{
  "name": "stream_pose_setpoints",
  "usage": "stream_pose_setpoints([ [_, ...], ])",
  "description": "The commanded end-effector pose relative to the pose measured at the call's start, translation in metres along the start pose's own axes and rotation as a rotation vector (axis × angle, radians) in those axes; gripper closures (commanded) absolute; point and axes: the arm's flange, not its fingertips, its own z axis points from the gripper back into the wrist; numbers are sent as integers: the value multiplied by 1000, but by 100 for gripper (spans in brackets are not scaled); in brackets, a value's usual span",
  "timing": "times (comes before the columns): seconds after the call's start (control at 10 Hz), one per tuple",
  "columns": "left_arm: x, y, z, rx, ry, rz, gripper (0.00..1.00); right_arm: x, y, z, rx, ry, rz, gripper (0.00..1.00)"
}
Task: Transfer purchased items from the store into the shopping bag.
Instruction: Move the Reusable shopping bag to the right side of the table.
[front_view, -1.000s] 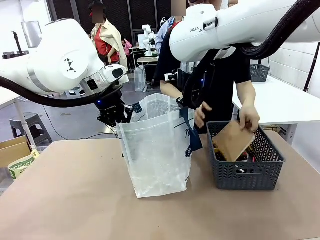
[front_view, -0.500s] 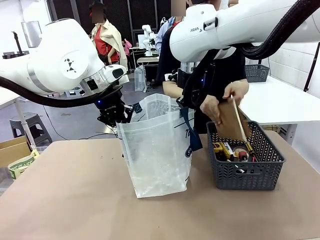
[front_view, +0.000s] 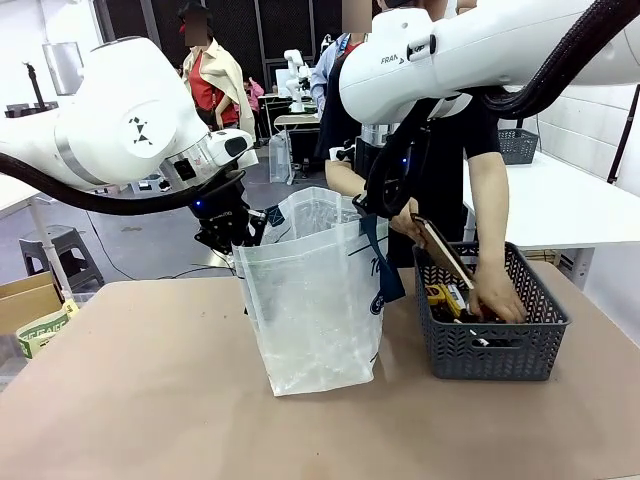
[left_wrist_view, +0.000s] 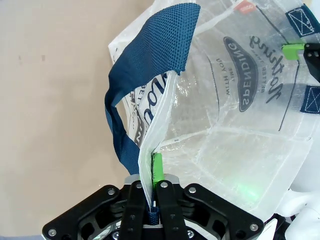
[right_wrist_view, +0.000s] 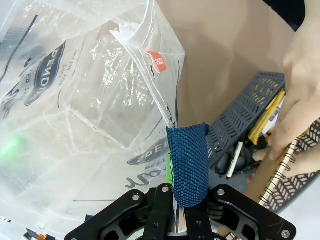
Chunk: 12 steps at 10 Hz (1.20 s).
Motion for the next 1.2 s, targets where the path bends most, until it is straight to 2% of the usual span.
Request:
stream_pose_setpoints([
  [0.0, -1, 1, 1, 6, -4, 17, 100, 0, -1, -1, -1, 2, -9, 100],
  [0.4, 0, 0, 0, 0, 0, 0, 100, 0, 0, 0, 0, 0, 0, 100],
  [0.5, 0, 2, 1, -6, -37, -85, 100, -2, 3, 1, -2, 9, 15, 100],
  [0.7, 3, 6, 1, -38, -33, -172, 100, -6, 5, 1, -1, 7, 47, 100],
  [1.1, 2, 7, 5, -39, -39, -253, 100, -7, 9, 1, -14, 4, 107, 100],
])
